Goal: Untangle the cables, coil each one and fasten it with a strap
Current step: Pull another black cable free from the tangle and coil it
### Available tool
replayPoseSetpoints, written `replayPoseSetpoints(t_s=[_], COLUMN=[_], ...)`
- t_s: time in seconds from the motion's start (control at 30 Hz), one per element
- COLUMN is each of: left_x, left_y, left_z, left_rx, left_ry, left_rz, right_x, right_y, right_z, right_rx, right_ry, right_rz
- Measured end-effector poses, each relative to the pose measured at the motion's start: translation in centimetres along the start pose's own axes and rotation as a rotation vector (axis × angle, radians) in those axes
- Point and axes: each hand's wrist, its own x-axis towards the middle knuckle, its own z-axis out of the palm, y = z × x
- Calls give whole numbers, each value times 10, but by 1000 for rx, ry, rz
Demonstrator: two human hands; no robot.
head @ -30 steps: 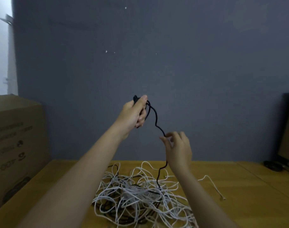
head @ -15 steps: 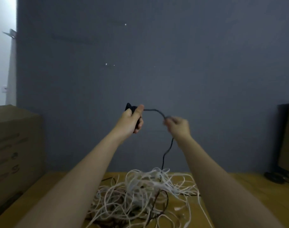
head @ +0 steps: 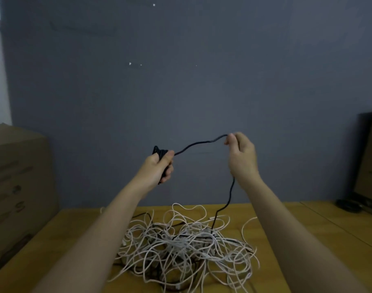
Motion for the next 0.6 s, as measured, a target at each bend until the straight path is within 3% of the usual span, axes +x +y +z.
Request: replayPoseSetpoints(t_s=[0.1, 0.2, 0.27, 0.43, 0.6], left_x=[-10, -24, -36, -54, -58], left_y=[2, 6, 8, 11, -2], left_z=[6, 15, 18, 21, 38], left_rx=[-8, -53, -156, -517, -709], left_ry=[-104, -223, -288, -393, -233], left_rz=[-4, -10, -23, -60, -19], right_x=[3, 1, -7, -51, -117], right_y=[4, 18, 34, 60, 73], right_z=[-2, 6, 14, 38, 59], right_rx=[-126, -178, -241, -292, -403], right_ry=[152, 208, 127, -250, -467], right_rz=[-251, -147, -51, 89, 111])
